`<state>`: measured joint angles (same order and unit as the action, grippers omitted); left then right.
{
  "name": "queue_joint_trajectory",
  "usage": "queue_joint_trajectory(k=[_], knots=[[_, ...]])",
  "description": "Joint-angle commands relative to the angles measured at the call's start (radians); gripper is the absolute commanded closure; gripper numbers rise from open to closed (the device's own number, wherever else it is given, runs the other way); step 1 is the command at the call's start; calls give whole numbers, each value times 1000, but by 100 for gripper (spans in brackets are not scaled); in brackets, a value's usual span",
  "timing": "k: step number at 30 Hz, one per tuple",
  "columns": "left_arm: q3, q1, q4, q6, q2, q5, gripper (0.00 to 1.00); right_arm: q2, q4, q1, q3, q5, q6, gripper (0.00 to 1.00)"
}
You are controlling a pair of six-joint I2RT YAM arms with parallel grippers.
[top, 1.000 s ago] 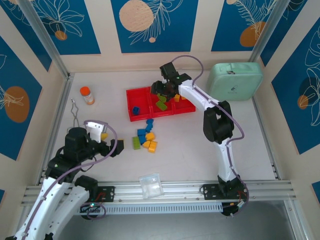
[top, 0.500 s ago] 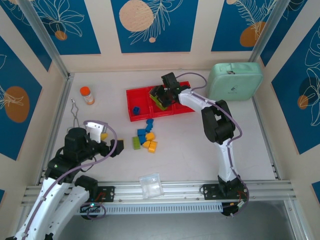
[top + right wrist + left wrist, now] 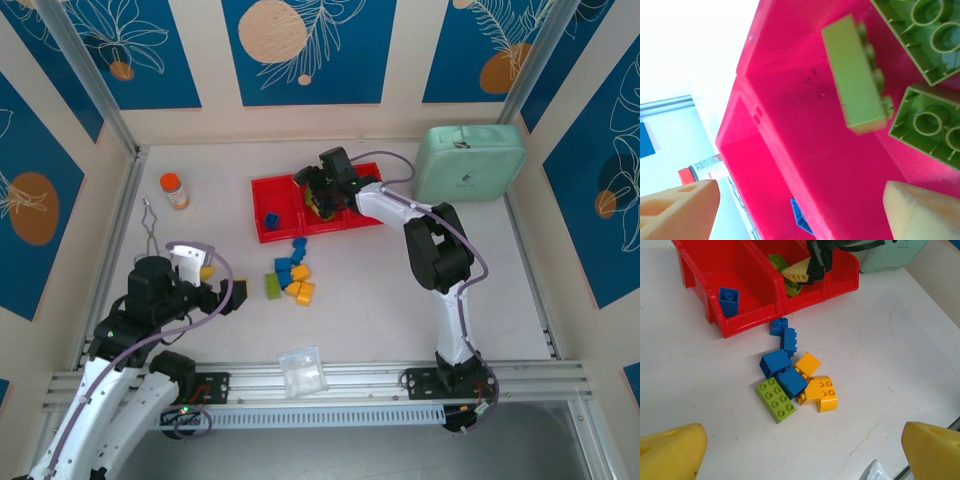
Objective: Sort the legos into containers by color
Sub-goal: Place the lego in the container, then pick up the lego from the bottom-center of the table.
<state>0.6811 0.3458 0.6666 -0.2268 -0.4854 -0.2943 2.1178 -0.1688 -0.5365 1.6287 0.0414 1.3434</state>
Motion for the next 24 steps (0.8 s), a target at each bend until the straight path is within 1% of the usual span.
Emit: queue_joint_trajectory(k=[1,6,11,14,20,24], knots=[[6,9,-1,14,13,-8,1,-64,-1,-7,-20,31,-5,14],[5,10,-1,14,11,-8,1,-105,-3,-11,-42,42,-34,14],[5,10,-1,14,12,-6,0,-174,7,-24,-112,37,-130,15],[6,10,-1,12,11,-6,1,-236,6,-38,-173,28,-233,14],[5,10,-4,13,9,-8,1,-374,-77,-70,-291,33,-473,14],[8,10,1,13,11,-7,1,-426,-237,-91,-302,-5,-634,14]])
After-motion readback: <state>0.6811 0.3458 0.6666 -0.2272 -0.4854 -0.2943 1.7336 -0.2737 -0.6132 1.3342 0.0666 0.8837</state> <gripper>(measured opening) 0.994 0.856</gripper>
